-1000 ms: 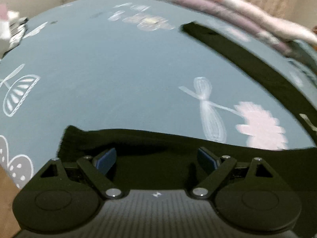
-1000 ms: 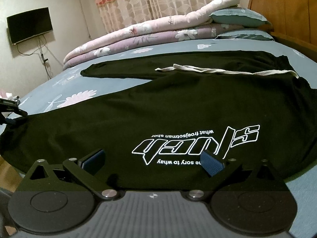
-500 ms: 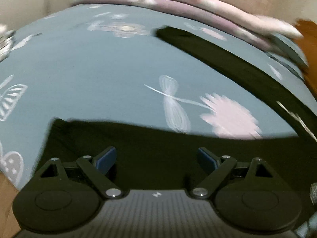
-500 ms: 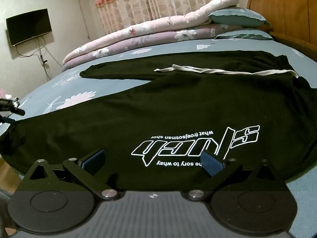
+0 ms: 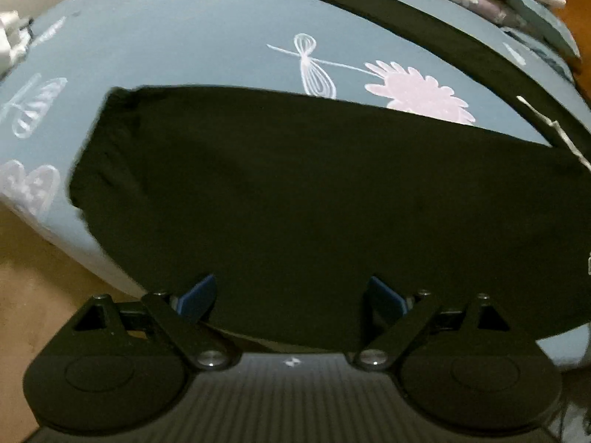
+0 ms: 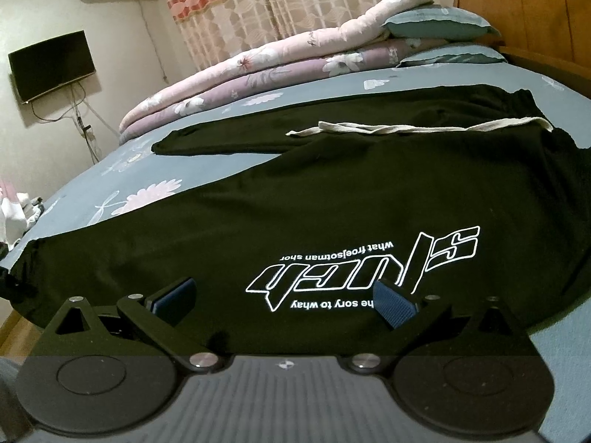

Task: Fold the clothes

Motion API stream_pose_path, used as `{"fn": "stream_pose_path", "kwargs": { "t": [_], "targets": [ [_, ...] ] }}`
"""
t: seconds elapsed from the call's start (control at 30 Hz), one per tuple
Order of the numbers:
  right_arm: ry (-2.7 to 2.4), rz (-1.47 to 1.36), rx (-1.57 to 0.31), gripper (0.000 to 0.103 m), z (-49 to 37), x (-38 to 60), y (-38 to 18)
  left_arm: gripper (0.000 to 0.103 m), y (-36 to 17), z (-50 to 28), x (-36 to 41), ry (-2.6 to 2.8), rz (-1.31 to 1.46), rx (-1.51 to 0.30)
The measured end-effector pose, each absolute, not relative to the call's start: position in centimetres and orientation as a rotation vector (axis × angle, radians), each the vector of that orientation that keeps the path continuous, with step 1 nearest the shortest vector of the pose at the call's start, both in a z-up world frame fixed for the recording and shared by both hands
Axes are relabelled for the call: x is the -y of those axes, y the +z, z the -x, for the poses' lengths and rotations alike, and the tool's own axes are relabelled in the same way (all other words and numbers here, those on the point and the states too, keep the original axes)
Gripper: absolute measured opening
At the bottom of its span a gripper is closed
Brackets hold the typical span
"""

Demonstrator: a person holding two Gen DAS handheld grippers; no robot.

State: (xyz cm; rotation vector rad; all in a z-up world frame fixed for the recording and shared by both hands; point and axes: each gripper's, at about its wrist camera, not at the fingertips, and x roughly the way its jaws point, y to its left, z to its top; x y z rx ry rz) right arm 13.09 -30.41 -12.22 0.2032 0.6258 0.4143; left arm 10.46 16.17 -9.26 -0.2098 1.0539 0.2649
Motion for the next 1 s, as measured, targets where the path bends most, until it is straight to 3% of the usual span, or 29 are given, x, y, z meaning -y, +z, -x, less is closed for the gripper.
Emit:
{"fn": "stream_pose_path", "kwargs": {
  "t": [0.27, 0.57, 0.73, 1.0],
  "targets": [
    [0.412, -0.193, -0.626, 0.103, -13.0, 30.3, -12.1, 0.091, -4.6, -13.7, -9.3, 0.047, 0.140, -0.884],
    [0.405, -0.193, -0.568, 0.103, -12.0, 30.7, -11.4, 0.091, -7.7, -22.0, 1.4, -0.249, 0.166, -0.891],
    [0.406, -0.214, -0.561, 0.103, -11.8, 31.2, -11.2, 0.091, -11.2, -24.1, 2.5, -0.216, 0.201, -0.944],
    [0.432, -0.191, -0.560, 0.103, -11.5, 31.0, -10.9, 0.091, -7.5, -26.1, 3.1, -0.287, 0.286, -0.897]
  ]
}}
